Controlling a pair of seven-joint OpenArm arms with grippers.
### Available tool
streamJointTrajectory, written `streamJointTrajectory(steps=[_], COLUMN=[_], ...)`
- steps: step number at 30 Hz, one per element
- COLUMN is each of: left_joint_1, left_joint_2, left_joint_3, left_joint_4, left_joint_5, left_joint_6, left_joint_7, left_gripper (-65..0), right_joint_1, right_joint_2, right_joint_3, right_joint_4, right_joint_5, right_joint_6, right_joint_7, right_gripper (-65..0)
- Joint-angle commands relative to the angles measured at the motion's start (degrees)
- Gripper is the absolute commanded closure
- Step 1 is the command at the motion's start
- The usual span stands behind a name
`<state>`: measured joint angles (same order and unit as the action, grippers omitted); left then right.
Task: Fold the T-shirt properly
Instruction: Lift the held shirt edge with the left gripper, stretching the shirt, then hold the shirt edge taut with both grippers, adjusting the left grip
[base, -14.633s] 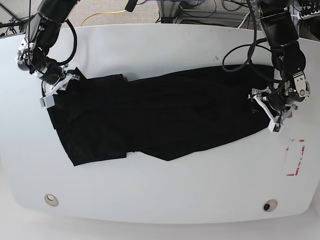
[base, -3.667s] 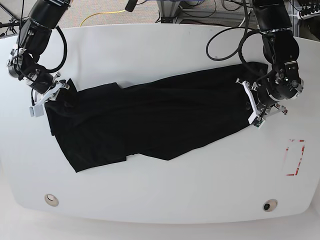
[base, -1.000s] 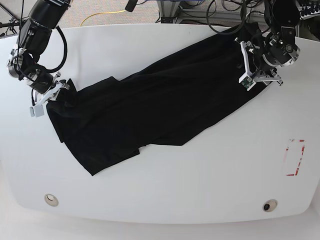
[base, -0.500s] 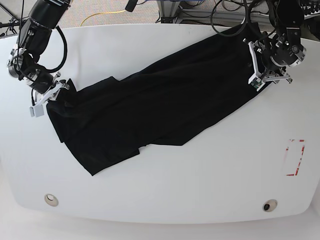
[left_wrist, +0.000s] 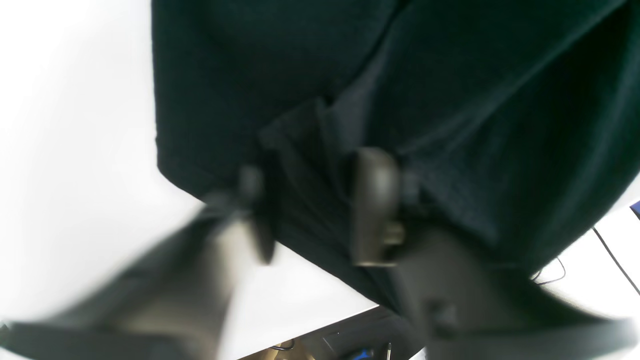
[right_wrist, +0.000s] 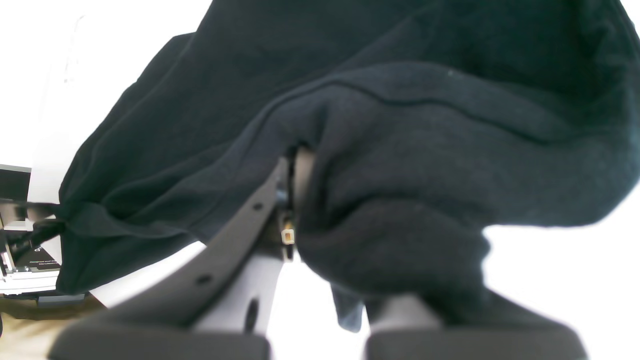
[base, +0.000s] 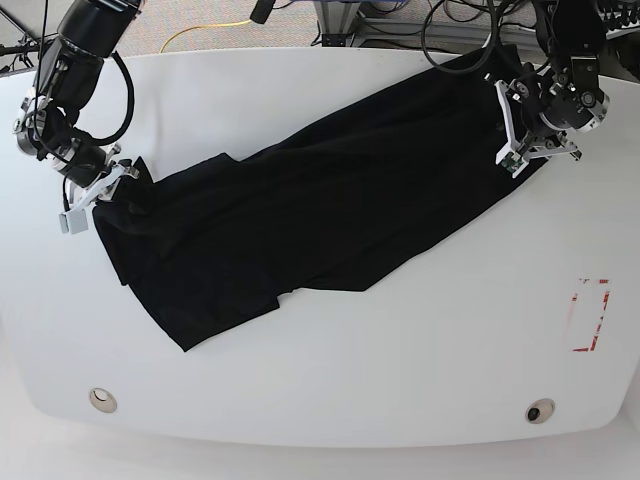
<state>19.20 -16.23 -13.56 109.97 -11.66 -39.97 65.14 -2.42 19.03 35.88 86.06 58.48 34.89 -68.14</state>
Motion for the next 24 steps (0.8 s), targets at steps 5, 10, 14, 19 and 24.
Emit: streamJointTrajectory(steps=[5,10,14,19,24], left_joint_1=[-1.6,-1.9,-1.9,-1.9,-2.7], left_joint_2=[-0.5,-0.5,-0.4,1.0,2.8], left_joint_3=[-0.2,-0.2,-0.4,-2.0,-4.6], left_joint_4=[0.8,0.8,1.3,3.2,4.2], left_joint_5=[-0.2,-0.3,-0.6,-0.4,-0.7], left_joint_6=[0.0,0.0,0.0,0.0,0.0], left_joint_7=[-0.1,-0.1,-0.1,-0.1,-0.1], left_gripper=[-2.4,-2.2,0.0,0.0,0.0], right_joint_1=[0.7,0.7,0.7,0.8,0.9], right_joint_2=[1.1,1.1,1.1,1.1,1.1], right_joint_3=[0.3,0.3,0.3,0.3,0.3], right_joint_4=[0.8,0.8,0.8,0.8,0.8], right_joint_5=[1.3,1.3,1.3,1.3,1.3], right_joint_6=[0.1,0.1,0.1,0.1,0.1], right_joint_7=[1.2,1.2,1.2,1.2,1.2], right_gripper=[0.0,0.0,0.0,0.0,0.0])
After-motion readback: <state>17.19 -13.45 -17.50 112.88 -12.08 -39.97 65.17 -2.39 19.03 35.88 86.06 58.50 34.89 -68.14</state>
